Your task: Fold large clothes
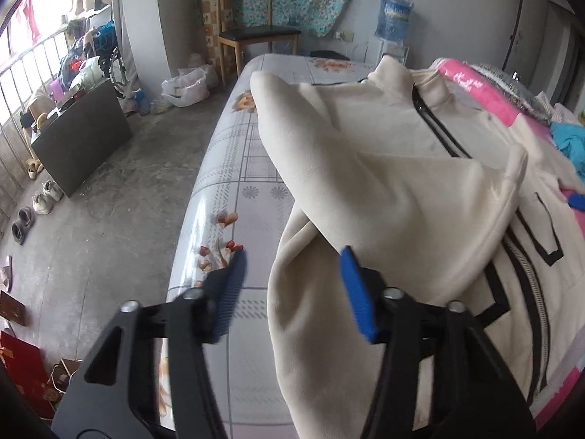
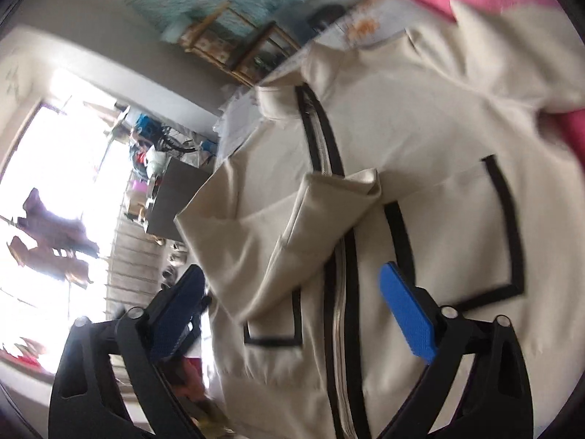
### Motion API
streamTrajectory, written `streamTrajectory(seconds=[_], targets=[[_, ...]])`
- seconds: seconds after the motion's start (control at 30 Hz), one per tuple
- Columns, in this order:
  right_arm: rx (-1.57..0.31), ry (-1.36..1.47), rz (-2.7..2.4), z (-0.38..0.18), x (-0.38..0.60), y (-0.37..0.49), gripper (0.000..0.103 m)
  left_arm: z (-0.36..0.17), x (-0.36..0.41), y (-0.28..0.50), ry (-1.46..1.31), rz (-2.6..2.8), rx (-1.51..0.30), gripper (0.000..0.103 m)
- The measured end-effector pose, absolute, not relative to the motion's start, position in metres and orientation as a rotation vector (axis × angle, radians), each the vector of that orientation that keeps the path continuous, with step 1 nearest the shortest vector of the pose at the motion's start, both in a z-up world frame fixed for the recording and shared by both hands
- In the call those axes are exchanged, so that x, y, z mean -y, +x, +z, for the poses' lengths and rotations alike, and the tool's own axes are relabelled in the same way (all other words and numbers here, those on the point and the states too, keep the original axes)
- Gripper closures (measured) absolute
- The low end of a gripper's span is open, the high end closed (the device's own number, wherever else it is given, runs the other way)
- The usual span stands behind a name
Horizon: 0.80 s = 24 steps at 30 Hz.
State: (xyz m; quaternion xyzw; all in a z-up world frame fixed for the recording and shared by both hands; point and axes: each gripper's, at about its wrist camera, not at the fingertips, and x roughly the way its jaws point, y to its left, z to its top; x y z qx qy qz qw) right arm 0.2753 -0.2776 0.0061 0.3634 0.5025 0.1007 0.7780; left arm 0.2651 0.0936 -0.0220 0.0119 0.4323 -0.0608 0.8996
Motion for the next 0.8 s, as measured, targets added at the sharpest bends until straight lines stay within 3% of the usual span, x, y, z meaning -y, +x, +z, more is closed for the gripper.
streamTrajectory(seconds=[0.07, 0.2, 0.3, 0.37, 0.47, 0.7, 0.8], targets=[[-1.119, 0.818, 0.211, -0.006, 0.278, 0.293, 0.015, -0.027, -0.092, 0.268, 0.026, -0.137, -0.904, 0.07], [-1.225, 0.812, 0.158, -0.036, 0.274, 0.324, 0.018, -0.036, -0.086, 0.268, 0.068, -0.13, -0.907, 0.077], [-1.264, 0.798, 0.152, -0.051, 0.271, 0.327, 0.038, -0.038, -0.086, 0.266, 0.082, -0.129, -0.9, 0.078], [-1.25, 0.81, 0.178, -0.052, 0.275, 0.323, 0.068, -0.038, -0.088, 0.266, 0.067, -0.136, -0.901, 0.078], [-1.172, 0.825, 0.223, -0.04, 0.284, 0.302, 0.086, -0.034, -0.094, 0.266, 0.045, -0.15, -0.898, 0.078], [-1.181, 0.839, 0.24, -0.049, 0.298, 0.285, 0.083, -0.039, -0.091, 0.276, 0.114, -0.174, -0.95, 0.077], [-1.196, 0.851, 0.255, -0.047, 0.299, 0.291, 0.056, -0.044, -0.091, 0.282, 0.132, -0.15, -0.965, 0.077]])
